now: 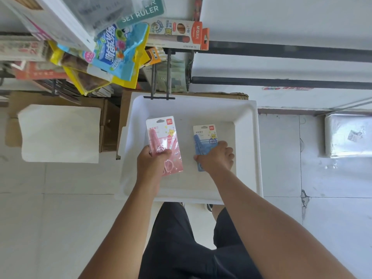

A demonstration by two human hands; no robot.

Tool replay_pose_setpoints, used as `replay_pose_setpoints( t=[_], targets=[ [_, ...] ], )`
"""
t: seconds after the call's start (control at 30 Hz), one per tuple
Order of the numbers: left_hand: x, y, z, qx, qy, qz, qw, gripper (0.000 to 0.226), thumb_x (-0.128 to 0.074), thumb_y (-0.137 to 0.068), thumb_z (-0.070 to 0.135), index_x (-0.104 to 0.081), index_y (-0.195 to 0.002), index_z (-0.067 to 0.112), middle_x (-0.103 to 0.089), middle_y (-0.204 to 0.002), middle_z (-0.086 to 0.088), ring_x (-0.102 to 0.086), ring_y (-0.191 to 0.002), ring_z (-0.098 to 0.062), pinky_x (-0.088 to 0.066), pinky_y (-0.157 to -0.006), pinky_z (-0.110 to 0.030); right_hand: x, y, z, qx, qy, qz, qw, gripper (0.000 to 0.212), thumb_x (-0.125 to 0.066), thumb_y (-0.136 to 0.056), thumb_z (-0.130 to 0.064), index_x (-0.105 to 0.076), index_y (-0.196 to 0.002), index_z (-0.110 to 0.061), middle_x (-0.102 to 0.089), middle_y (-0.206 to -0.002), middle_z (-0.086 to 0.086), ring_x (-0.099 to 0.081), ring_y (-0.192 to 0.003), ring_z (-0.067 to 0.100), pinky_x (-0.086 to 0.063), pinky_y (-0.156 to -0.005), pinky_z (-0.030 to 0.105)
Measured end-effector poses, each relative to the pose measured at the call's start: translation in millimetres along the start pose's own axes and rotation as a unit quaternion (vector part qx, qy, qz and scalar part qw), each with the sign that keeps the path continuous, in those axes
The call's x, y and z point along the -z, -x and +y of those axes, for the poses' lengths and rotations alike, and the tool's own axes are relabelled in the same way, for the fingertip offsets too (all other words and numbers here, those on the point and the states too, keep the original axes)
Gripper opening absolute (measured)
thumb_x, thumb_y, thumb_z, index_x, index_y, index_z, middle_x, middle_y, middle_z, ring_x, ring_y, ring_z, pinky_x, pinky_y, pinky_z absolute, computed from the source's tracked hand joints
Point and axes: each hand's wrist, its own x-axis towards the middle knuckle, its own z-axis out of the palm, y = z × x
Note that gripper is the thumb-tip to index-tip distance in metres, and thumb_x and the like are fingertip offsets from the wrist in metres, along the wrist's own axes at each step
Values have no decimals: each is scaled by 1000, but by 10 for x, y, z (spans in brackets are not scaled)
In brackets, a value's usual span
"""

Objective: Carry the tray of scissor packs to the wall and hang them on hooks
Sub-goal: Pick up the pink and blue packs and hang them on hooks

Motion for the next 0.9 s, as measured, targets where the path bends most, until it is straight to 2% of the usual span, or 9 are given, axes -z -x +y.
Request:
replay_pose_setpoints(
  t=[0.13,0.2,0.27,0.3,0.53,0.57,0.7,0.8,0.9],
  targets=[
    [5,74,58,-2,-4,-11,1000,34,-74,-84,15,-66,-117,16,-75,-106,0,-73,-90,-22,-53,-60,-28,74,-5,21,5,-45,-28,999,71,-81,-75,-30,-39,-130,-13,-49,-124,10,-49,-118,32,-43,-98,40],
    [25,134,96,-6,-9,-18,1000,34,-75,-84,15,-67,-116,17,-75,-107,0,-73,-91,-22,-53,-62,-29,156,66,57,26,-136,-59,989,43,-70,-84,-21,-49,-120,-13,-58,-108,6,-59,-98,28,-52,-78,36],
    [53,224,152,-26,-23,-27,999,33,-76,-83,16,-67,-115,19,-75,-106,2,-73,-90,-22,-54,-60,-27,273,180,90,57,-204,-70,975,16,-56,-91,-12,-56,-107,-10,-59,-87,2,-58,-76,22,-44,-55,27],
    [67,274,182,-38,-30,-35,998,33,-77,-83,16,-67,-114,20,-75,-105,2,-74,-90,-21,-54,-59,-26,338,246,104,75,-215,-65,972,11,-52,-93,-9,-56,-102,-9,-57,-81,1,-55,-70,21,-40,-51,25],
    [156,749,516,-113,-45,-82,989,25,-69,-89,14,-65,-113,21,-72,-104,7,-71,-91,-18,-53,-56,-19,918,814,151,135,-319,-58,936,13,-53,-94,-6,-60,-103,-13,-70,-92,5,-67,-77,19,-50,-53,21],
    [168,826,582,-123,-36,-88,988,20,-65,-91,11,-65,-110,19,-73,-102,5,-71,-91,-19,-52,-56,-19,1002,897,166,142,-343,-56,927,15,-54,-94,-6,-61,-103,-15,-71,-93,3,-70,-80,20,-54,-55,21],
    [209,1136,912,-179,0,-105,978,18,-58,-93,5,-69,-103,16,-75,-94,5,-72,-82,-15,-51,-53,-19,1385,1243,207,193,-432,-47,880,18,-58,-96,-5,-64,-108,-17,-76,-103,7,-77,-89,26,-64,-73,39],
    [212,1389,1176,-229,31,-119,966,23,-59,-87,-2,-71,-91,18,-75,-78,10,-71,-74,-14,-52,-55,-22,1708,1512,218,242,-494,-34,835,22,-57,-98,0,-63,-117,-10,-75,-103,9,-77,-82,18,-61,-66,32],
    [161,1678,1407,-285,51,-136,947,22,-63,-80,5,-73,-91,21,-76,-78,14,-71,-76,-12,-52,-59,-23,2056,1773,232,288,-521,-7,804,22,-56,-99,0,-62,-116,-11,-73,-104,10,-76,-84,18,-60,-68,31]
  ],
)
